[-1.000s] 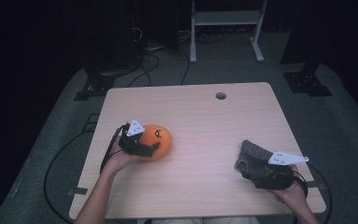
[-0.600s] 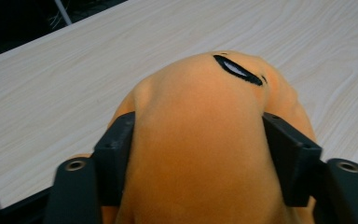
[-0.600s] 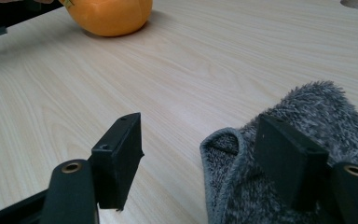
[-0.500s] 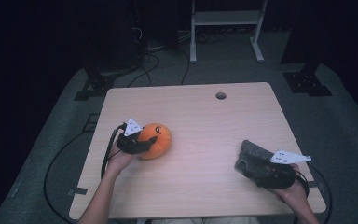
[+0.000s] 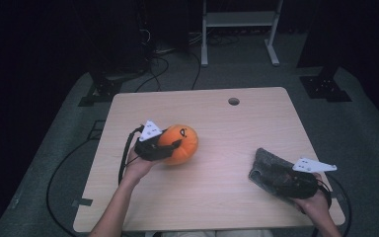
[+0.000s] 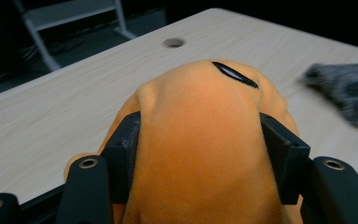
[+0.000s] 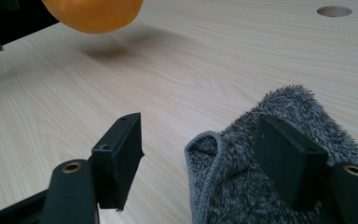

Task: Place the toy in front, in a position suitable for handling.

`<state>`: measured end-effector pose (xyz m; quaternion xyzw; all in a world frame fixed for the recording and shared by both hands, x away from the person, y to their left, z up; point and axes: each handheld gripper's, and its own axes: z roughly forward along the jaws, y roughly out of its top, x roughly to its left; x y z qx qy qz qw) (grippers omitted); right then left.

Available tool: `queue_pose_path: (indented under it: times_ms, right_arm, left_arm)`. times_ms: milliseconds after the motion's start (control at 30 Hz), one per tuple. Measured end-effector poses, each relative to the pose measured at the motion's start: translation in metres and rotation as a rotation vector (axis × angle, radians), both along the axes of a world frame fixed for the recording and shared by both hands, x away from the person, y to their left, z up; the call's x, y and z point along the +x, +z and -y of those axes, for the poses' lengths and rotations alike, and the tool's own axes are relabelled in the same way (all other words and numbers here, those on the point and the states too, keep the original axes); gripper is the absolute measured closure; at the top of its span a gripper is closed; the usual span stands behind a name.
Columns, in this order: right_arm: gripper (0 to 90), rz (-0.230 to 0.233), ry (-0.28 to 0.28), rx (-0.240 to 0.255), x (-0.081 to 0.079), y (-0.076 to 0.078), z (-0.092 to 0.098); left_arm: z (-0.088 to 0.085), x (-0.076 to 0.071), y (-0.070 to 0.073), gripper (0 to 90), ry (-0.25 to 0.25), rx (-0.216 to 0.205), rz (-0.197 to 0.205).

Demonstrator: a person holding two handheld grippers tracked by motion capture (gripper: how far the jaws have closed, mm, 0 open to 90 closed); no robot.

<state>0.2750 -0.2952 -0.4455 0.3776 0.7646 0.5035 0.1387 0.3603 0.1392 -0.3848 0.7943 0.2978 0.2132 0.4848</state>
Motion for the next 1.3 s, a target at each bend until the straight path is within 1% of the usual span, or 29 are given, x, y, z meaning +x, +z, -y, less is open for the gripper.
queue_pose_path:
  times_ms: [133, 233, 400, 433, 533, 567, 633, 733, 800, 833, 867, 900, 967, 1000, 1067, 1133, 1167, 1267, 1300]
  right_arm:
    - [31.2, 0.001, -0.004, -0.002, 0.000, 0.000, 0.001]
    - [31.2, 0.003, -0.009, -0.001, 0.000, 0.000, 0.002]
    - [31.3, 0.009, -0.025, -0.008, 0.001, 0.000, 0.006]
    - [31.3, 0.010, -0.032, -0.012, 0.001, 0.000, 0.006]
    - [31.3, 0.004, -0.044, -0.012, 0.001, 0.000, 0.007]
    - [31.3, 0.006, -0.046, -0.015, 0.002, -0.001, 0.008]
    - [31.3, 0.002, -0.050, -0.019, 0.002, -0.001, 0.008]
    - [31.6, 0.004, -0.056, -0.025, 0.002, -0.001, 0.008]
    - [31.7, 0.005, -0.063, -0.031, 0.003, -0.002, 0.008]
    - [31.6, 0.002, -0.065, -0.031, 0.003, -0.002, 0.008]
    - [31.7, 0.001, -0.066, -0.031, 0.003, -0.002, 0.008]
    - [31.6, 0.001, -0.064, -0.031, 0.003, -0.002, 0.008]
    - [31.6, -0.003, -0.065, -0.029, 0.004, -0.003, 0.008]
    - [31.6, -0.005, -0.064, -0.030, 0.005, -0.003, 0.007]
    - [31.6, -0.001, -0.062, -0.031, 0.006, -0.003, 0.007]
    - [31.5, -0.004, -0.070, -0.036, 0.008, -0.003, 0.007]
    - [31.3, -0.008, -0.087, -0.053, 0.014, -0.004, 0.006]
    - [31.2, -0.004, -0.101, -0.056, 0.019, -0.004, 0.005]
    - [31.2, 0.000, -0.096, -0.055, 0.020, -0.003, 0.005]
  left_arm:
    - [0.030, -0.008, -0.003, 40.0, -0.073, 0.021, 0.007]
    - [0.048, -0.012, -0.007, 39.9, -0.117, 0.017, -0.007]
    - [0.074, -0.019, -0.017, 39.5, -0.168, 0.040, -0.019]
    - [0.078, -0.020, -0.019, 39.3, -0.177, 0.041, -0.022]
    - [0.089, -0.026, -0.026, 39.1, -0.199, 0.023, -0.041]
    - [0.091, -0.027, -0.028, 39.1, -0.204, 0.027, -0.046]
    - [0.095, -0.031, -0.031, 38.8, -0.209, 0.019, -0.043]
    - [0.098, -0.034, -0.038, 38.4, -0.217, -0.006, -0.053]
    - [0.101, -0.036, -0.044, 37.9, -0.225, 0.016, -0.055]
    - [0.103, -0.038, -0.048, 36.9, -0.227, 0.024, -0.049]
    - [0.103, -0.039, -0.048, 35.3, -0.229, 0.017, -0.048]
    - [0.102, -0.039, -0.048, 33.2, -0.231, 0.015, -0.049]
    - [0.101, -0.039, -0.045, 23.9, -0.229, 0.008, -0.072]
    - [0.100, -0.040, -0.044, 18.6, -0.228, 0.006, -0.077]
    - [0.096, -0.042, -0.040, 12.7, -0.232, 0.004, -0.071]
    - [0.089, -0.045, -0.037, 10.7, -0.236, -0.012, -0.068]
    - [0.087, -0.048, -0.036, 8.9, -0.231, -0.021, -0.063]
    - [0.077, -0.053, -0.035, 7.4, -0.221, -0.016, -0.025]
    - [0.075, -0.054, -0.035, 7.0, -0.227, -0.016, -0.026]
